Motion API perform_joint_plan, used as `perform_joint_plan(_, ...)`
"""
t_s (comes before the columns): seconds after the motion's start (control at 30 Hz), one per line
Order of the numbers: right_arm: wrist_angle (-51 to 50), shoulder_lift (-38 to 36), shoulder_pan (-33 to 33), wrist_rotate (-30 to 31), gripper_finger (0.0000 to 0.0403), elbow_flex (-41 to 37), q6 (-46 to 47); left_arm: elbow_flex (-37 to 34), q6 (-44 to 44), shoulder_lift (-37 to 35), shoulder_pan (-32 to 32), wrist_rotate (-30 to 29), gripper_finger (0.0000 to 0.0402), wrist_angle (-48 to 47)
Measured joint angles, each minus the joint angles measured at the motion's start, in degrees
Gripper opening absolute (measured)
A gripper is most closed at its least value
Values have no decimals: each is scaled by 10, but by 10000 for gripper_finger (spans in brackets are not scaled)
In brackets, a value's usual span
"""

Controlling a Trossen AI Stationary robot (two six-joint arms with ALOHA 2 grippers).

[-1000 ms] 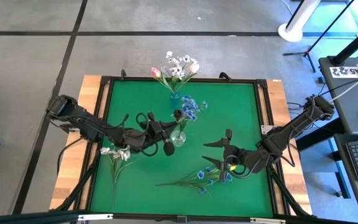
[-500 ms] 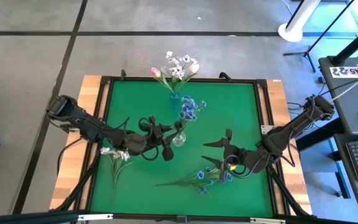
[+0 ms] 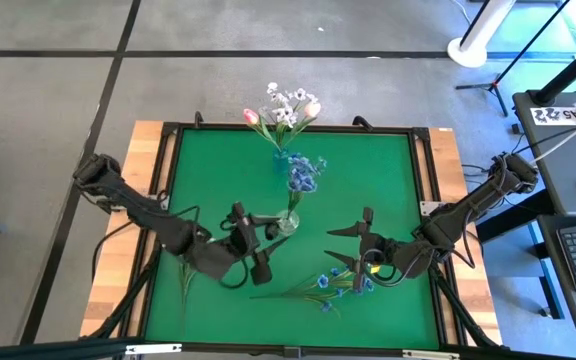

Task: Sort flowers into vase by color
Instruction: Put the black tulip into the transparent vase, then put the white flowers into the blue vase

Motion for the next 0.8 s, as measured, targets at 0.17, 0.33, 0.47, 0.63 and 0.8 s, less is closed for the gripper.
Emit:
perform_joint_plan(0.17,0,0,0,0,205,0,0,94,-50,0,-54,-66,220,-164)
perform_joint_plan(0.33,-1,0,0,-1,205,0,3,189,-208,-1,-109,-51,218,-360)
perform_joint_plan(0.47,-1,0,0,-2,205,0,5,226,-439,-1,-139,54,218,-554)
perform_joint_plan(0.63,1,0,0,-2,205,0,5,194,-753,3,-147,258,218,-814)
perform_joint_plan(0.8,9,0,0,-2,205,0,4,114,-896,4,-170,448,218,-870)
